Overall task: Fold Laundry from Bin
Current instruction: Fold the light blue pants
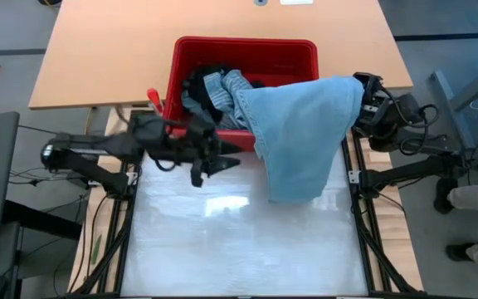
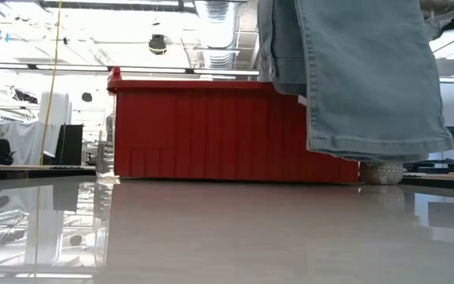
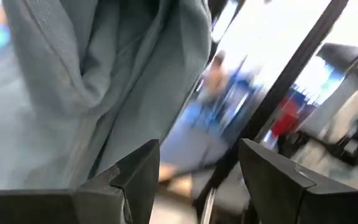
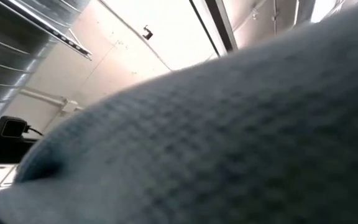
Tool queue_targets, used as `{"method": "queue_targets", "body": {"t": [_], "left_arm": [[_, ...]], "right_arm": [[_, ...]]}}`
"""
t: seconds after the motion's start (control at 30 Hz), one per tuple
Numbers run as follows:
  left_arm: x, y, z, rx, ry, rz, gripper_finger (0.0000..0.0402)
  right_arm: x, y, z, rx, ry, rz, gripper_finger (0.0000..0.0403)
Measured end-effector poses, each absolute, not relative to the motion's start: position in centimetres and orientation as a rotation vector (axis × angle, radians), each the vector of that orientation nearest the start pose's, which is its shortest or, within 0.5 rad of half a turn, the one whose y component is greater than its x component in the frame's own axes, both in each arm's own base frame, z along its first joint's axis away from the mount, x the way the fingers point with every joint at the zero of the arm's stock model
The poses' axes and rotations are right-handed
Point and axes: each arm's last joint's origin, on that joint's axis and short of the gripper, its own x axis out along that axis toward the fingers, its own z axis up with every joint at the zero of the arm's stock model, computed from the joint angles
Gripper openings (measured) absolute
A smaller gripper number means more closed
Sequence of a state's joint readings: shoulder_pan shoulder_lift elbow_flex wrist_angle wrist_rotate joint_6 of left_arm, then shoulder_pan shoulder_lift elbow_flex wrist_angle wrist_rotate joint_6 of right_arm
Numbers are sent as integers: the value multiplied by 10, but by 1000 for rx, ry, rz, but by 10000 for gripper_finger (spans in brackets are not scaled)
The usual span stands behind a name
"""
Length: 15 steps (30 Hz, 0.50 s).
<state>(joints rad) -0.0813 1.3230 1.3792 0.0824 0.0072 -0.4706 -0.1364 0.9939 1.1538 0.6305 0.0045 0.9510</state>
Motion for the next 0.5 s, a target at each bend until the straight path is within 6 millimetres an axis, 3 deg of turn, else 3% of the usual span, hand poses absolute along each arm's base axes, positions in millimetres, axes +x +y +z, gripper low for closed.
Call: {"method": "queue_targets", "body": {"t": [0.1, 0.2, 0.5], "left_arm": [[300, -33, 414, -396, -240, -152, 207], [307, -36, 392, -337, -307, -66, 207], [338, -38, 374, -167, -307, 125, 207]], "right_arm": [[175, -24, 492, 846, -787, 253, 20], [175, -24, 492, 846, -788, 252, 20], [175, -24, 492, 846, -786, 250, 20]]}}
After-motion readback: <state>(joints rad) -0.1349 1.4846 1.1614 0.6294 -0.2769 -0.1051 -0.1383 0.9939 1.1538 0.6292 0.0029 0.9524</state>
